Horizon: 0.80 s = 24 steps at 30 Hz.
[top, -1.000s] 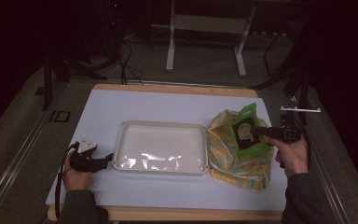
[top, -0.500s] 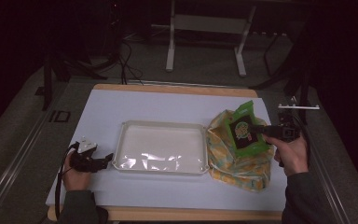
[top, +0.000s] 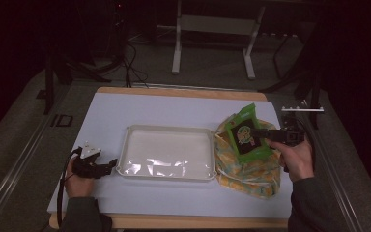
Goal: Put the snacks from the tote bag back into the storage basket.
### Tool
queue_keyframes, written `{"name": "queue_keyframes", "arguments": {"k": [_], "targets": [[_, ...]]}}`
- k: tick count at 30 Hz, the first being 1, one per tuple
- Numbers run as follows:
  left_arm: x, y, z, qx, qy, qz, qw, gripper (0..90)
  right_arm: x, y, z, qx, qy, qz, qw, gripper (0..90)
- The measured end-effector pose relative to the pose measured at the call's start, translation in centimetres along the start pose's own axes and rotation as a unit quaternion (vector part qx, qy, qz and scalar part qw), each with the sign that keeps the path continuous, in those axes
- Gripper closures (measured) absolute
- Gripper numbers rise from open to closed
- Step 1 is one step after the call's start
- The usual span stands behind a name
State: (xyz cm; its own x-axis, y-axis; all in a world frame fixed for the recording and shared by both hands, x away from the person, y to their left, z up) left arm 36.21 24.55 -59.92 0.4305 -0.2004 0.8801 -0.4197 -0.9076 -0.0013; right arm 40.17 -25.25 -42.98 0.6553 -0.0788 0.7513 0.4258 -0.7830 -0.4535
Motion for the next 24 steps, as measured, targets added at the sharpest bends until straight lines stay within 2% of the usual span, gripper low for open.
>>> {"name": "queue_keyframes", "arguments": {"k": [24], "targets": [[0.0,-0.1,0.0,0.0,0.002,-0.003,1.0,22.7,-1.2,-2.7,3.2,0.033,-0.013,-0.005,0.9993,72.7]]}}
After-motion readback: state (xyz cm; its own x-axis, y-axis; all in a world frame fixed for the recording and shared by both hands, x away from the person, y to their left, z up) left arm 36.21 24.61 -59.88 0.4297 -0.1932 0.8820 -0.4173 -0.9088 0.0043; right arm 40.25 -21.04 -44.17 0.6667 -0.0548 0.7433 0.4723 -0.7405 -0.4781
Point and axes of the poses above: each handheld gripper's, and its own axes: z roughly forward along the jaws, x roughly out of its top, y roughly to its right, the point moved 9 cm from there along z, roughly forward along the jaws, and after that the axes turned 12 degrees about y, right-handed, at the moved point
